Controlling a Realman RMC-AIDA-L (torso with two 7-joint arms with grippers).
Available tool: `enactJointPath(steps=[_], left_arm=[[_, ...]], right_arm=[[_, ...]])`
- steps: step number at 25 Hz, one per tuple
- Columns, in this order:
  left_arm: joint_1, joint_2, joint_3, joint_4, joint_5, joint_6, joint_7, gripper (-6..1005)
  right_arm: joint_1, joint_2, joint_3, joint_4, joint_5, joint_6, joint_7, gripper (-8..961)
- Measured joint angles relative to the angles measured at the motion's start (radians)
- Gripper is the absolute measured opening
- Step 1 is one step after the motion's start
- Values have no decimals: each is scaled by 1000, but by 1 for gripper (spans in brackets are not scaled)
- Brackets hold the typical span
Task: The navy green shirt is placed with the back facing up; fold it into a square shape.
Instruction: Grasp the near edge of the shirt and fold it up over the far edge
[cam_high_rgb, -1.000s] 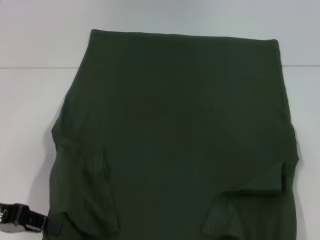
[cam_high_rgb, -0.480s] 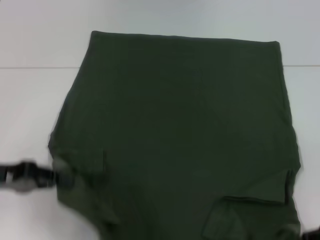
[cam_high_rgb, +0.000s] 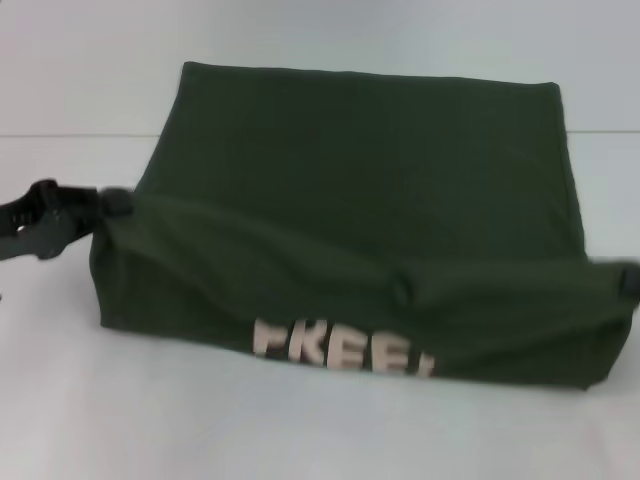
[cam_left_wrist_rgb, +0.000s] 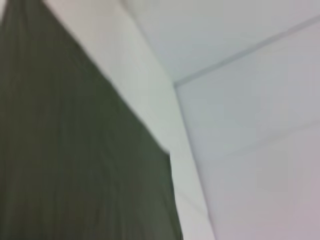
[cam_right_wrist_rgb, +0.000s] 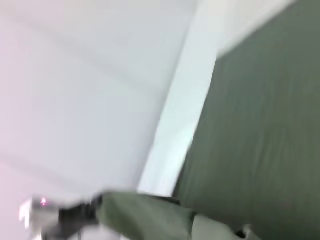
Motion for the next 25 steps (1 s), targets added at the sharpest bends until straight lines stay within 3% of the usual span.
enactJointPath(steps=[5,8,14,16,22,25], left_arm=[[-2,-51,-1,-34,-75,-135,79,19],[-12,-94,2,-42,-119,-224,141,19],[-35,-156,3,-55,-220,-349,247,19],[-50,-176,4,-55,-257,-393,288,19],[-92,-210,10,-55,-345,-476,363,19],[-117,-222,21,-55,-361,-521,394,19]], right_arm=[[-4,18,6,80,119,186,-32,21],[9,50,2,94,167,290,-89,21],[38,122,3,98,228,485,-219,21],[44,133,1,99,248,515,-255,21],[47,161,3,103,330,554,-364,22],[58,165,-8,113,334,600,-378,22]])
